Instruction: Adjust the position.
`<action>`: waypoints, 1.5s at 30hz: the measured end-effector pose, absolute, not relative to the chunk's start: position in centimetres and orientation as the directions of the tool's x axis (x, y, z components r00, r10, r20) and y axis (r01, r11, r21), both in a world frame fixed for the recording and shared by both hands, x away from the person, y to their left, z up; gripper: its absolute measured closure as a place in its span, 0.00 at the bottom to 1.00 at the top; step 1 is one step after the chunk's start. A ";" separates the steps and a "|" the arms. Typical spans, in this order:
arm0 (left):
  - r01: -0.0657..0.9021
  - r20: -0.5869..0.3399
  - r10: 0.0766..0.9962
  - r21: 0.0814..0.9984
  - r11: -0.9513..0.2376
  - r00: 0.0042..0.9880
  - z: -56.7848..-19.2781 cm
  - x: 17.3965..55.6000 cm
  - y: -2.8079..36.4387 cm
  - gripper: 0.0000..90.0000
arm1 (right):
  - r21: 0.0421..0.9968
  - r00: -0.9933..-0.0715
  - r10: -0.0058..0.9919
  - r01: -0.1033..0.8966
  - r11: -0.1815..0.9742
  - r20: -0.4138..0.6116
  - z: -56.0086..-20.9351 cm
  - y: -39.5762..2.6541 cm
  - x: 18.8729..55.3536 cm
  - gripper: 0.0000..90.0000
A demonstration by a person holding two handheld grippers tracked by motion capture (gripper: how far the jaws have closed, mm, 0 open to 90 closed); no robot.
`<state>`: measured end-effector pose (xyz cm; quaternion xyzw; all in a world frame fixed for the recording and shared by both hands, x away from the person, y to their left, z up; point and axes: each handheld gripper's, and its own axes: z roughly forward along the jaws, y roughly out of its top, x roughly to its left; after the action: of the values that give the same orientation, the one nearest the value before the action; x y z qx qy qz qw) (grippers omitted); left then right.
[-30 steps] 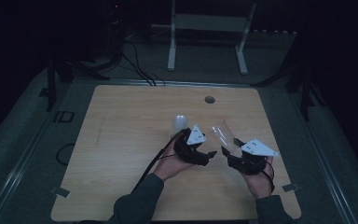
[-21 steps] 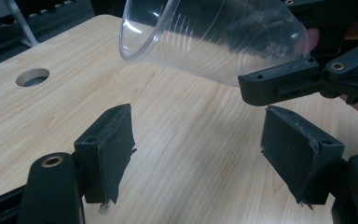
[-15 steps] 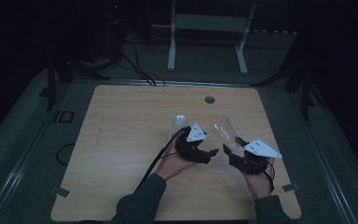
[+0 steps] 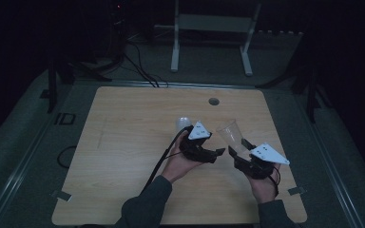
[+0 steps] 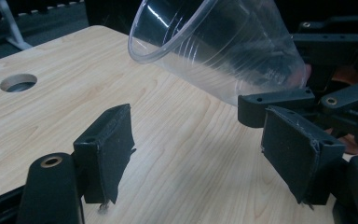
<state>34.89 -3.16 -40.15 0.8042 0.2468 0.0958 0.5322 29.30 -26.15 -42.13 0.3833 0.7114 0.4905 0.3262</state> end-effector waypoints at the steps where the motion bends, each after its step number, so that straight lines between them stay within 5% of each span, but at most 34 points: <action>1: 0.297 -0.114 0.497 0.904 -0.307 0.860 -40.1 34.9 -3.2 0.27 | 0.949 -0.493 0.865 0.223 0.224 -0.089 -42.1 -26.1 29.3 0.47; 45: 0.456 -0.389 0.413 0.887 -0.073 0.824 -39.1 36.6 -4.2 0.20 | 0.971 -0.476 0.875 0.157 0.182 -0.087 -42.5 -25.3 28.6 0.46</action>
<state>36.61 -4.16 -39.14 0.7322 0.2964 -0.0175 0.6129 28.57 -25.32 -42.53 0.3763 0.6859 0.5170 0.3473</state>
